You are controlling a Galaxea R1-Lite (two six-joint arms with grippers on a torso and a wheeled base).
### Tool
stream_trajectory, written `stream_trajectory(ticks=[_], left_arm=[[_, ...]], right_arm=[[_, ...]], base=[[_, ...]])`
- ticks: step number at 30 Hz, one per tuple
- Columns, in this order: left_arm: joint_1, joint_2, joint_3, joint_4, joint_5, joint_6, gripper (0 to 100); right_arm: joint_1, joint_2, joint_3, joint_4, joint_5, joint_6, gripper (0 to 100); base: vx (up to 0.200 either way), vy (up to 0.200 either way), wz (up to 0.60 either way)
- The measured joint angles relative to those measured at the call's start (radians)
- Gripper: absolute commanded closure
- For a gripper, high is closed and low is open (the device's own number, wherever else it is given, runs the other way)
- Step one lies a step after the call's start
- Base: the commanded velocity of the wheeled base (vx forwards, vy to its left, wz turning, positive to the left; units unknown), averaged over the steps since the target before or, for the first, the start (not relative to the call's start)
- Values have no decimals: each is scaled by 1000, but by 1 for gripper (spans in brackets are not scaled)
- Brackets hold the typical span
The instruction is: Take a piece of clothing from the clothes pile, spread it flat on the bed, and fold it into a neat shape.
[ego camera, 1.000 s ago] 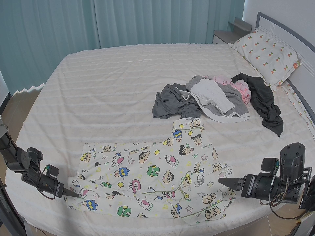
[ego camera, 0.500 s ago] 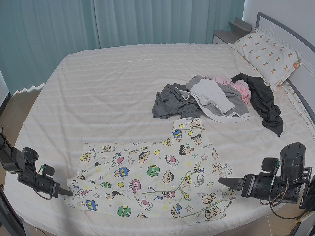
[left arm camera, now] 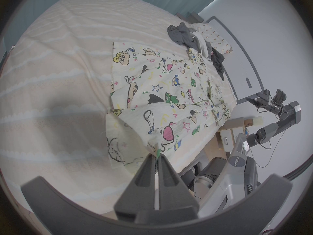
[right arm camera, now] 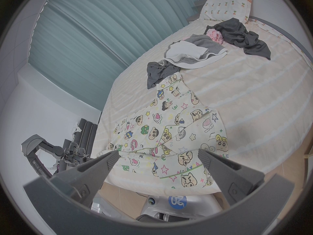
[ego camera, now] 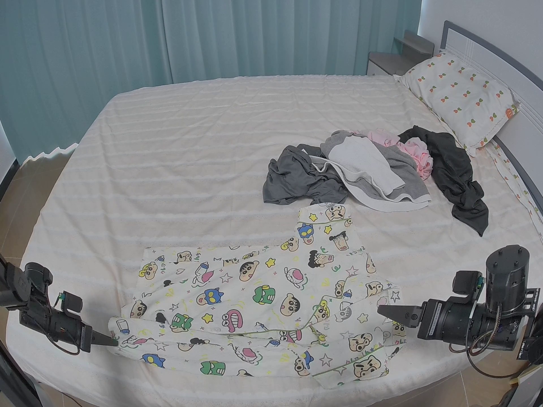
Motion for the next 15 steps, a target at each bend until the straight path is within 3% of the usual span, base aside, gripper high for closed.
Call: stream_trajectory(ticks=[6, 15], left_arm=[[7, -37, 34, 3, -51, 3, 100], [30, -85, 49, 103, -55, 35, 100]], right_arm=[[0, -1, 0, 0, 1, 0, 0], [0, -1, 0, 0, 2, 0, 0]], base=[[0, 0, 0], [0, 0, 0]])
